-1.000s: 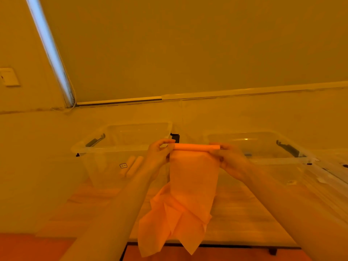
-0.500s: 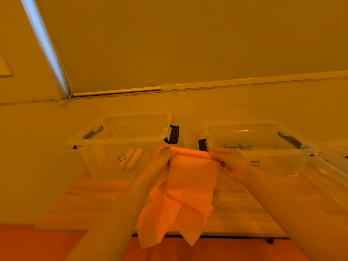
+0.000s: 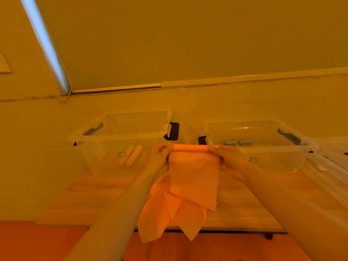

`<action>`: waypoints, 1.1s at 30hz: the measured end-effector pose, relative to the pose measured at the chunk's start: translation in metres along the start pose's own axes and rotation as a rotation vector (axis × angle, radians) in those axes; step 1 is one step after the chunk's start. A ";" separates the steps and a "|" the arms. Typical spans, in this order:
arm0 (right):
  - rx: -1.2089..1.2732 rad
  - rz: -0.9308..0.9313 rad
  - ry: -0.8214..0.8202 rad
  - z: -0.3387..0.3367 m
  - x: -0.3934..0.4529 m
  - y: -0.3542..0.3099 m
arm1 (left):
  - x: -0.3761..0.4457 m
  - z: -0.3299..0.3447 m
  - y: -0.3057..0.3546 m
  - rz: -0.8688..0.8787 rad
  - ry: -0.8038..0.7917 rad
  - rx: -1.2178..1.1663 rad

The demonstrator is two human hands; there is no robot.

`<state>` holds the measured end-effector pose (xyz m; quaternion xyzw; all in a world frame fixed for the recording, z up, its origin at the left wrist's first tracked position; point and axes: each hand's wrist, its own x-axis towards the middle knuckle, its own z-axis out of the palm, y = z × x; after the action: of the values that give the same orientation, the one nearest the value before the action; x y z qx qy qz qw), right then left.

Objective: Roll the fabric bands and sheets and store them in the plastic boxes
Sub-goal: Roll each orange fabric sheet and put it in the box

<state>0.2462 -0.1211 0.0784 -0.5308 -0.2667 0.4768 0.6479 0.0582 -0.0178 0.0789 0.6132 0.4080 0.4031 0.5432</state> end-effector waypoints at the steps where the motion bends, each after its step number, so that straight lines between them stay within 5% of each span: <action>1: 0.037 0.004 0.002 0.000 0.000 0.000 | -0.001 0.000 0.001 0.009 0.006 -0.001; 20: -0.153 -0.022 0.123 -0.004 0.001 0.002 | -0.011 0.005 0.008 -0.022 -0.074 -0.026; 29: -0.032 -0.019 0.004 -0.003 -0.002 0.000 | -0.007 0.001 0.003 -0.096 -0.082 -0.024; 33: -0.159 -0.053 0.012 -0.005 -0.001 0.005 | -0.006 -0.001 0.002 -0.093 -0.054 -0.008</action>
<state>0.2484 -0.1238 0.0727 -0.5764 -0.3139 0.4336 0.6175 0.0556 -0.0235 0.0804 0.6023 0.4196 0.3624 0.5743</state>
